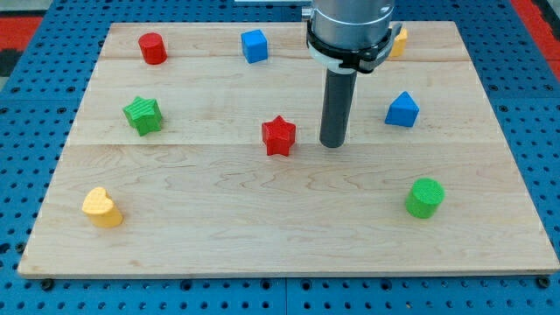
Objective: Push the yellow heart to the bottom side of the red star
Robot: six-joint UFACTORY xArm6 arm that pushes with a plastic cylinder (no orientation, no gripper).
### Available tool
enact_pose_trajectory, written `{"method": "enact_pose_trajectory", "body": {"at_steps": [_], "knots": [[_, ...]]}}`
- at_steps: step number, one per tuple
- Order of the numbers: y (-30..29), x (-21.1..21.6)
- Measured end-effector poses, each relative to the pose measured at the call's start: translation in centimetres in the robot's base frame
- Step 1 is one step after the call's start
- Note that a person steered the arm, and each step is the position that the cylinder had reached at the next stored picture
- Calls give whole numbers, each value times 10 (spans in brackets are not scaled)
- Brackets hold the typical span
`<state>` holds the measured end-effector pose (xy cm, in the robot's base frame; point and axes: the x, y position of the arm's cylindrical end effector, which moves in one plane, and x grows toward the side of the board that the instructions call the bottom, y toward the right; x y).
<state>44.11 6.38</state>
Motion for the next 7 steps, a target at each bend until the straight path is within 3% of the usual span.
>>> {"method": "enact_pose_trajectory", "body": {"at_steps": [4, 7], "knots": [[-9, -1], [-9, -31]]}}
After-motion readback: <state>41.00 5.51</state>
